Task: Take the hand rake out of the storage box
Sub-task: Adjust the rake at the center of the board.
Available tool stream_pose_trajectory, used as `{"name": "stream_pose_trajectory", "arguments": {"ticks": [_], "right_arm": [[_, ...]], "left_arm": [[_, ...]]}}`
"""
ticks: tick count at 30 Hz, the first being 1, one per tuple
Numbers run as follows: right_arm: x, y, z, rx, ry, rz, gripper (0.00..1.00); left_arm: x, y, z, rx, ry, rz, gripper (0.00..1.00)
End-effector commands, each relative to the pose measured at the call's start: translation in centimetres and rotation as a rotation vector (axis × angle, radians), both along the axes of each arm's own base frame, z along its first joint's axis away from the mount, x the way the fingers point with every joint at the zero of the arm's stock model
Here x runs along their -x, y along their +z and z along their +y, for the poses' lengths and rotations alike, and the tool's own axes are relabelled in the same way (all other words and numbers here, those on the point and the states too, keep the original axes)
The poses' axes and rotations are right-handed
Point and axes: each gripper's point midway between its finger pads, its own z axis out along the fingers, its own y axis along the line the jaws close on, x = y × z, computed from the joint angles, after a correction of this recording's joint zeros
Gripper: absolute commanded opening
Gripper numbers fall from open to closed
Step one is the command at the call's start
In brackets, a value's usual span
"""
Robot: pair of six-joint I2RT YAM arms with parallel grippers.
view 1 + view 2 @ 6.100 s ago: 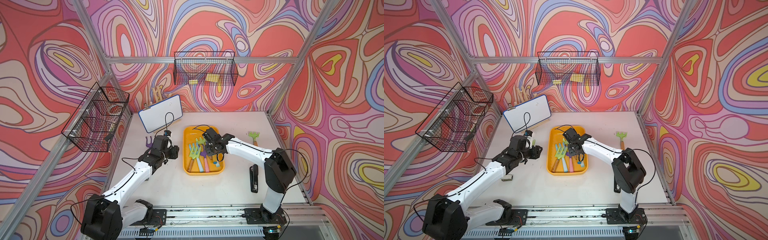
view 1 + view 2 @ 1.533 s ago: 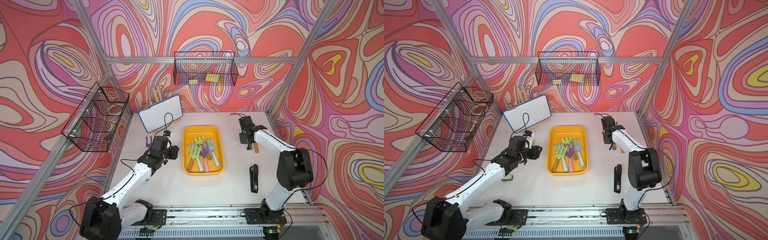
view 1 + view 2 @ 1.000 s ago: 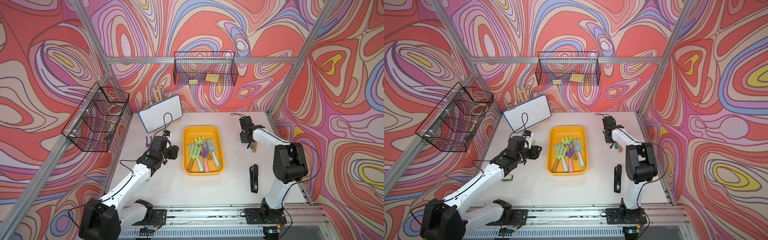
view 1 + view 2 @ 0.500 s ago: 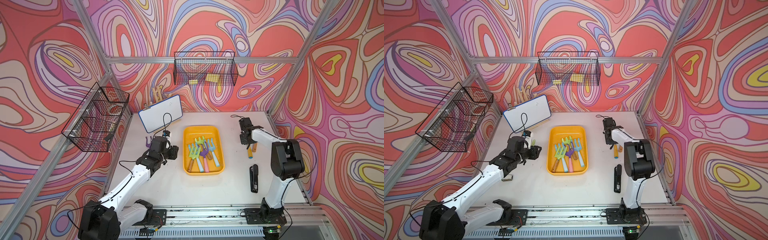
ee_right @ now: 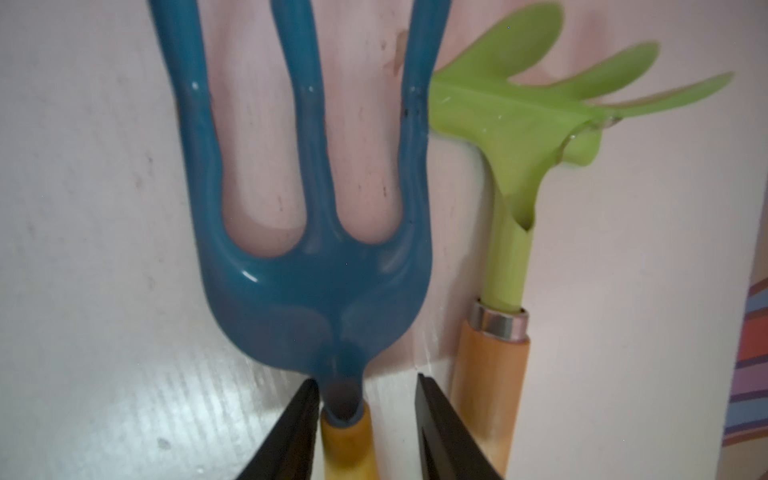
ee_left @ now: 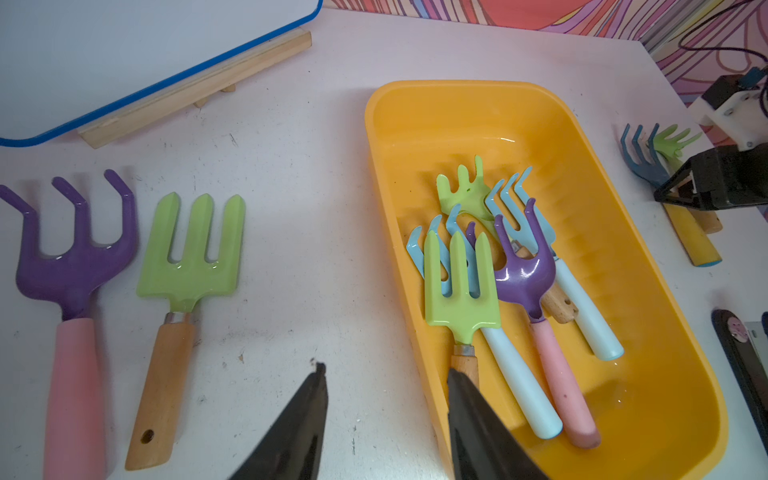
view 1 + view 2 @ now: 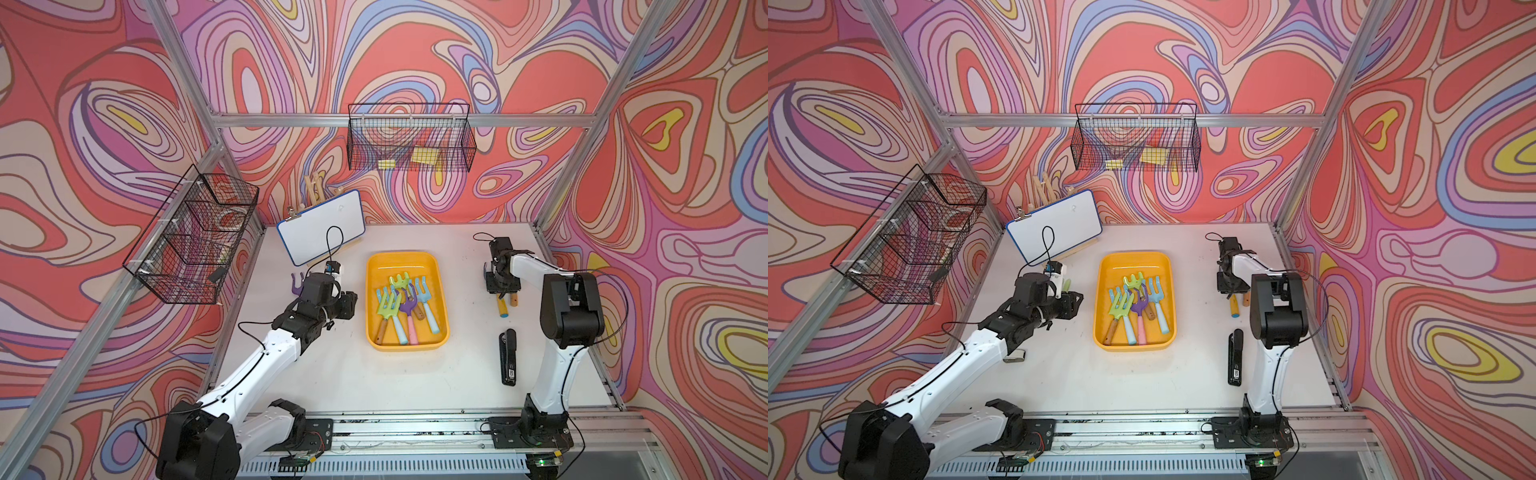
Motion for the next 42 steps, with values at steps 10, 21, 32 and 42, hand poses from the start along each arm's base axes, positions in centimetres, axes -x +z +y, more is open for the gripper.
{"name": "stream_pose_trajectory", "arguments": {"ticks": [10,21,32,42], "right_arm": [[0.1,-0.9,1.6,-0.099,-0.005,0.020,0.22],[-2.0,0.6,1.7,-0.100,0.015,-0.050,0.20],[-2.2,0.9,1.1,-0.064,0.012,-0.060,0.21],[-2.5,0.2,2.0,-0.048,0.051,-0.047,0.22]], "left_arm": [[0.0,-0.4,-0.2,-0.002,-0.012,0.007,0.51],[0.1,-0.5,-0.1,-0.007,-0.008,0.008,0.51],[0.1,-0.6,-0.1,-0.008,-0.008,0.012,0.51],[0.1,-0.5,-0.1,-0.006,-0.008,0.008,0.51]]}}
